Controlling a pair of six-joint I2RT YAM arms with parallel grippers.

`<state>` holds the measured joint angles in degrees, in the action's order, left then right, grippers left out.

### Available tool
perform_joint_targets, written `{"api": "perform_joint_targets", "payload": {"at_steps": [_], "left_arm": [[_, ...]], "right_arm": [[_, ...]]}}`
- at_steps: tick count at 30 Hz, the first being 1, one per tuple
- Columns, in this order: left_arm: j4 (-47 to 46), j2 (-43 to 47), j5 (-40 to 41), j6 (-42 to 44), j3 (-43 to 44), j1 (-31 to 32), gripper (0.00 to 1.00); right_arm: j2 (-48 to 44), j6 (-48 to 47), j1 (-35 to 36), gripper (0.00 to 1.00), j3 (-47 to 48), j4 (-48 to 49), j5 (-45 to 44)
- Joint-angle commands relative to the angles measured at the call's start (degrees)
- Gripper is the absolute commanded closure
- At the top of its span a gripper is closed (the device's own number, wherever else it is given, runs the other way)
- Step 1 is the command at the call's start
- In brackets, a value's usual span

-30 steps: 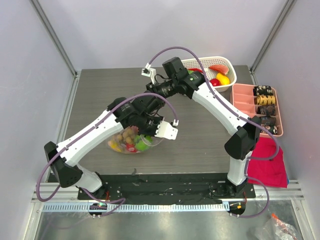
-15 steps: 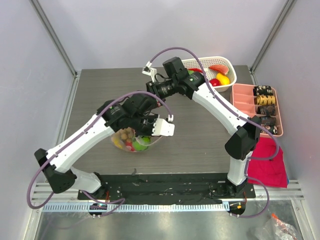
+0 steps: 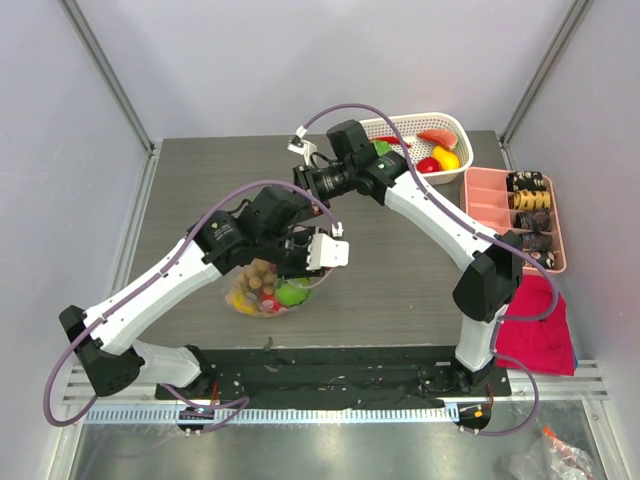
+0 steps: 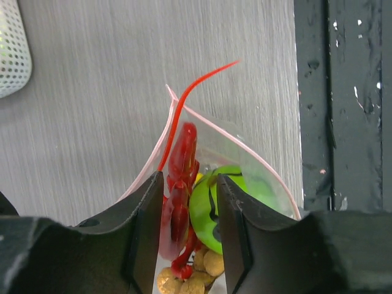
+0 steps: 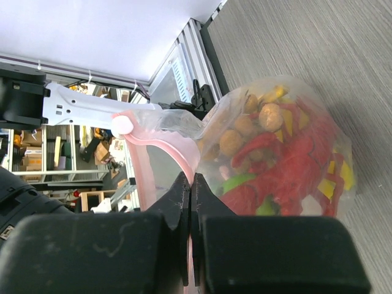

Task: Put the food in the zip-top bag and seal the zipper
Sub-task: Adjust the zipper food storage bag at the center of the board.

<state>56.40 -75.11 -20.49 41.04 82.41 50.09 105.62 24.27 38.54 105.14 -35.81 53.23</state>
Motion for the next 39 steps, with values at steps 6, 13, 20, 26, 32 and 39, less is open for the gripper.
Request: {"api": "perform_joint_targets", "payload": {"at_steps": [6,13,20,26,32,39], "left_arm": [[-8.9,3.5,-2.4,-4.1,-0.9,0.0,0.54],[-10.0,2.0,-2.9,-5.9,-0.2,0.1,0.58],[-13.7,1.6,0.4,-7.8,-3.0,1.8,0.62],[-23.6,5.6,8.5,-9.6,-10.2,4.2,0.60],[-29.0,6.6,13.4,-10.2,-13.8,5.8,0.62],[-28.0,5.9,11.5,-7.1,-14.4,6.3,0.65]], "right_arm": [[-4.1,1.7,0.0,0.99,0.2,3.2,1.2],[-4.6,2.3,0.0,0.99,-0.2,3.4,1.1],[-4.9,3.8,0.0,0.99,-1.6,4.3,1.0],[-5.2,6.0,0.0,0.99,-3.0,5.1,0.8],[-5.2,8.1,0.0,0.99,-4.0,6.6,1.1],[-5.6,8.9,0.0,0.99,-4.8,7.2,1.3]]}}
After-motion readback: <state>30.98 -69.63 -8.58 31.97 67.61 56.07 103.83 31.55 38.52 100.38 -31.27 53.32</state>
